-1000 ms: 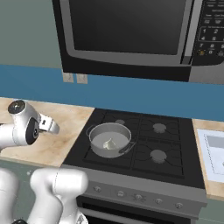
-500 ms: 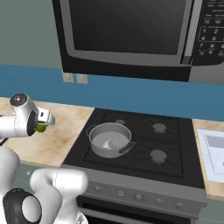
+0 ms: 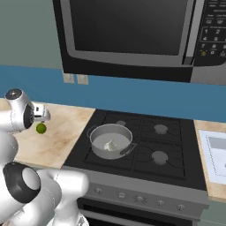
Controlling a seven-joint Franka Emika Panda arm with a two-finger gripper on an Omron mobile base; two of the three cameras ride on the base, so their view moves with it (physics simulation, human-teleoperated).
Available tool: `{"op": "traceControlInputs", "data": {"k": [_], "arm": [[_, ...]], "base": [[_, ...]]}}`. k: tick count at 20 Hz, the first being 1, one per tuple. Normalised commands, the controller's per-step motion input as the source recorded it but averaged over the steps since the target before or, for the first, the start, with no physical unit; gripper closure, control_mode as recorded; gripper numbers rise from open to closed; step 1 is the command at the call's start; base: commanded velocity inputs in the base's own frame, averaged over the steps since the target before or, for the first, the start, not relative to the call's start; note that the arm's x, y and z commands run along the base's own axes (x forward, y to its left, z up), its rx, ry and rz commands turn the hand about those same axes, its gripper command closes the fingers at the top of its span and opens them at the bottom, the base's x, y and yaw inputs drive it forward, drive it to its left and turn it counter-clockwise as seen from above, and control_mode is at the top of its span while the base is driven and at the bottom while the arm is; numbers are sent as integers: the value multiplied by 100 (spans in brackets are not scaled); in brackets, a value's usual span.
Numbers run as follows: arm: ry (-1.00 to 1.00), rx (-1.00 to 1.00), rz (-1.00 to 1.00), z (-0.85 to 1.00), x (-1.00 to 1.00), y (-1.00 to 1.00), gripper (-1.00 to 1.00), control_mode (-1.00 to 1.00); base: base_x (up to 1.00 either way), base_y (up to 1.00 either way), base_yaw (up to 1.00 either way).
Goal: Put the garlic and lime in the pot. Retrieve the spatula and lightly stir the vegetables in the pot.
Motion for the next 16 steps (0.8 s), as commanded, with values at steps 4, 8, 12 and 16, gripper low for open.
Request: {"op": "traceControlInputs", "data": {"k": [4, 8, 12, 16], "arm": [[0, -7, 1, -12, 19, 23, -100, -100], [0, -3, 0, -15, 23, 8, -100, -100], [0, 0, 0, -18, 31, 6, -100, -100], [0, 0, 0, -24, 18, 8, -100, -100]], "base": [[0, 0, 0], [0, 0, 0], [0, 0, 0], [0, 0, 0]]}}
